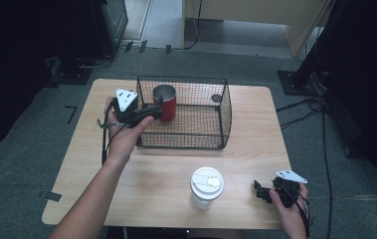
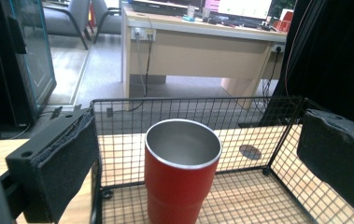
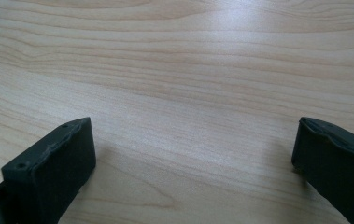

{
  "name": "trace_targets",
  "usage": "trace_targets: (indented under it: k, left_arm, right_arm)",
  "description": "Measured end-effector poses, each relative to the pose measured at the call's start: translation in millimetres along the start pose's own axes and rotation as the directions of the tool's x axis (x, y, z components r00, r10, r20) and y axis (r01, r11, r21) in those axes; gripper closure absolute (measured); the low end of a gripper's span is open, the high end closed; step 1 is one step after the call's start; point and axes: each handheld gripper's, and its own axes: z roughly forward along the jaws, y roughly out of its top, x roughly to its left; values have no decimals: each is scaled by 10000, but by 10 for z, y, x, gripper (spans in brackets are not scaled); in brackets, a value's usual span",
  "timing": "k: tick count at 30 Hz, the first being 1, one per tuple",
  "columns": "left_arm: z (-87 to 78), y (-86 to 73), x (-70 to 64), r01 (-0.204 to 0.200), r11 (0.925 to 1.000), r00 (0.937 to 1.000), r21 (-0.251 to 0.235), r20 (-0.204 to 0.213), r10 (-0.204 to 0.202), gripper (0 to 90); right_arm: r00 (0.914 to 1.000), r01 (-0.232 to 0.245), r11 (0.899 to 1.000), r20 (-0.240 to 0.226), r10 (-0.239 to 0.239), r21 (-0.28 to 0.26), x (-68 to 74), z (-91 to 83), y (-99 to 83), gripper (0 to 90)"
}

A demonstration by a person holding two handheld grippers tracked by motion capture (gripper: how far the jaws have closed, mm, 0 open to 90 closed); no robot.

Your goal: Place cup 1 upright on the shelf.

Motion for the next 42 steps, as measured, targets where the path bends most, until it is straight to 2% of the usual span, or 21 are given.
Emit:
trace_targets:
  k: [1, 3, 6, 9, 14, 16, 19, 22, 23, 24, 27, 29, 30, 31, 32, 33, 38, 39, 42]
  left_arm:
    - [0, 0, 0, 0, 10000, 10000, 0, 0, 0, 0]
    - [-125, -41, 20, -285, 9996, 9996, 12, -24, 285, 0]
    - [-205, -84, 34, -417, 9991, 9991, 11, -38, 417, 0]
    - [-328, -226, 70, -471, 9988, 9989, 160, -28, 472, 0]
    - [-424, -373, 128, -526, 9977, 9986, 430, -54, 529, 0]
    - [-507, -467, 167, -720, 9957, 9970, 577, -249, 736, 0]
    - [-568, -533, 198, -786, 9945, 9958, 686, -410, 816, 0]
    - [-656, -642, 265, -735, 9936, 9955, 860, -542, 783, 0]
    - [-714, -715, 325, -699, 9922, 9952, 1032, -615, 765, 0]
    - [-714, -715, 325, -699, 9922, 9952, 1032, -615, 765, 0]
    - [-792, -818, 423, -776, 9868, 9921, 1424, -872, 906, 0]
    - [-867, -926, 535, -824, 9798, 9890, 1822, -1063, 1029, 0]
    - [-867, -926, 535, -824, 9798, 9890, 1822, -1063, 1029, 0]
    - [-914, -994, 613, -729, 9767, 9866, 2019, -1285, 1002, 0]
    - [-914, -994, 613, -729, 9767, 9866, 2019, -1285, 1002, 0]
    - [-963, -1060, 685, -633, 9746, 9852, 2149, -1422, 954, 0]
    - [-1054, -1188, 803, -486, 9713, 9825, 2327, -1642, 885, 0]
    - [-1095, -1248, 857, -436, 9671, 9810, 2508, -1727, 890, 0]
    - [-1140, -1311, 911, -371, 9641, 9783, 2630, -1870, 887, 0]
  right_arm:
    - [10000, 0, 10000, 0, 0, 0, 0, 0, 0, 0]
    - [10000, -1, 10000, -3, 1, -3, 0, 0, 0, 0]
    - [10000, -3, 10000, 0, 3, -5, 0, 0, 0, 0]
    - [10000, -9, 10000, 0, 9, -4, 1, 1, 1, 0]
    - [10000, -8, 10000, 0, 8, -4, 1, 0, 1, 0]
    - [10000, -9, 10000, -1, 9, -3, 1, 0, 0, 0]
    - [10000, -1, 10000, 0, 1, -1, 0, 0, 0, 0]
    - [10000, -1, 10000, 3, 1, -2, 1, 0, 0, 0]
    - [10000, -32, 10000, 21, 32, 9, 4, -3, -2, 0]
    - [10000, -32, 10000, 21, 32, 9, 4, -3, -2, 0]
    - [10000, -46, 10000, 43, 46, 17, 12, -7, -7, 0]
    - [10000, -40, 10000, 44, 40, 14, 11, -7, -7, 0]
    - [10000, -26, 10000, 46, 26, 16, 10, -7, -7, 0]
    - [10000, -23, 10000, 45, 22, 18, 10, -7, -7, 0]
    - [10000, -26, 10000, 47, 26, 15, 10, -7, -7, 0]
    - [10000, -26, 10000, 45, 26, 18, 11, -7, -7, 0]
    - [10000, -26, 10000, 45, 26, 17, 11, -7, -7, 0]
    - [10000, -26, 10000, 45, 26, 17, 11, -7, -7, 0]
    - [10000, -25, 10000, 45, 25, 17, 10, -7, -7, 0]
